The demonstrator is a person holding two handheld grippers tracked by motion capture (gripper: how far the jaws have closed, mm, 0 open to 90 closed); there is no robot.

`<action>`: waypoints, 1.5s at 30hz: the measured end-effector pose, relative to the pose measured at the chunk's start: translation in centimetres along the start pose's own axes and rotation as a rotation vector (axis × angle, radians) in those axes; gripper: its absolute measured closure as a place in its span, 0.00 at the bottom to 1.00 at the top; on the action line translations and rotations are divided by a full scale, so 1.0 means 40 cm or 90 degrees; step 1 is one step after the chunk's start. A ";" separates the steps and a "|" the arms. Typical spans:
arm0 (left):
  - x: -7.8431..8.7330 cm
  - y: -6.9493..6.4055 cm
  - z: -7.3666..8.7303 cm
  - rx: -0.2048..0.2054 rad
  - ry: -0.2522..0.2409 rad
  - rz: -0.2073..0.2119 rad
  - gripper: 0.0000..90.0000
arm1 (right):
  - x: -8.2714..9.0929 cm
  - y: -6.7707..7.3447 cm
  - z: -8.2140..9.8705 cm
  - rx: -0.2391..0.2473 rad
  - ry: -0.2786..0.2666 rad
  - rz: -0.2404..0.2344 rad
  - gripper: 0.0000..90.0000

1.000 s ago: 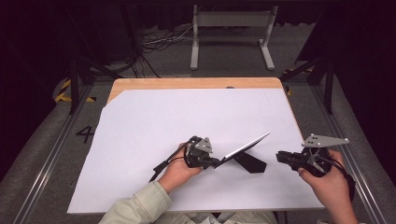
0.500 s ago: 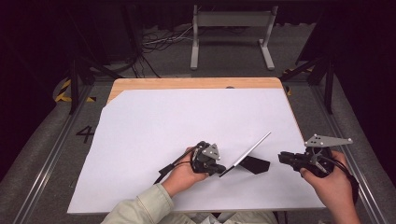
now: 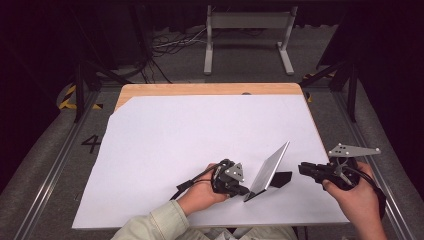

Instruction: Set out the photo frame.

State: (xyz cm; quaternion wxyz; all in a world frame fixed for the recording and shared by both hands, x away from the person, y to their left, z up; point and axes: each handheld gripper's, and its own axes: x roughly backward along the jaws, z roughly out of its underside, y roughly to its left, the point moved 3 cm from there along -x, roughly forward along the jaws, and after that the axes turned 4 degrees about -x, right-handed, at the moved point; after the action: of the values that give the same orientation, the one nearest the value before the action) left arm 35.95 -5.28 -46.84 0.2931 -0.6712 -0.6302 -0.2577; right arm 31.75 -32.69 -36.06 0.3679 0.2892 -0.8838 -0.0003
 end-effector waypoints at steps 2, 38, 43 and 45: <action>-0.003 -0.004 -0.003 -0.004 0.001 0.004 1.00 | 0.003 0.001 -0.001 -0.008 -0.003 -0.005 0.87; -0.079 -0.054 -0.080 -0.059 0.006 0.047 1.00 | 0.055 -0.012 0.013 -0.085 -0.029 0.014 0.82; -0.091 -0.057 -0.095 -0.072 0.011 0.054 1.00 | 0.073 -0.017 0.028 -0.097 -0.034 0.025 0.82; -0.098 -0.058 -0.103 -0.076 0.013 0.056 1.00 | 0.081 -0.019 0.037 -0.101 -0.037 0.030 0.82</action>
State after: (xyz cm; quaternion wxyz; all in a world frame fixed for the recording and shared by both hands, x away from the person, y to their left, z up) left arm 33.46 -10.89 -46.62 0.2699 -0.7122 -0.5804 -0.2882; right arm 29.36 -35.28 -35.19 0.3641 0.2382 -0.8976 -0.0704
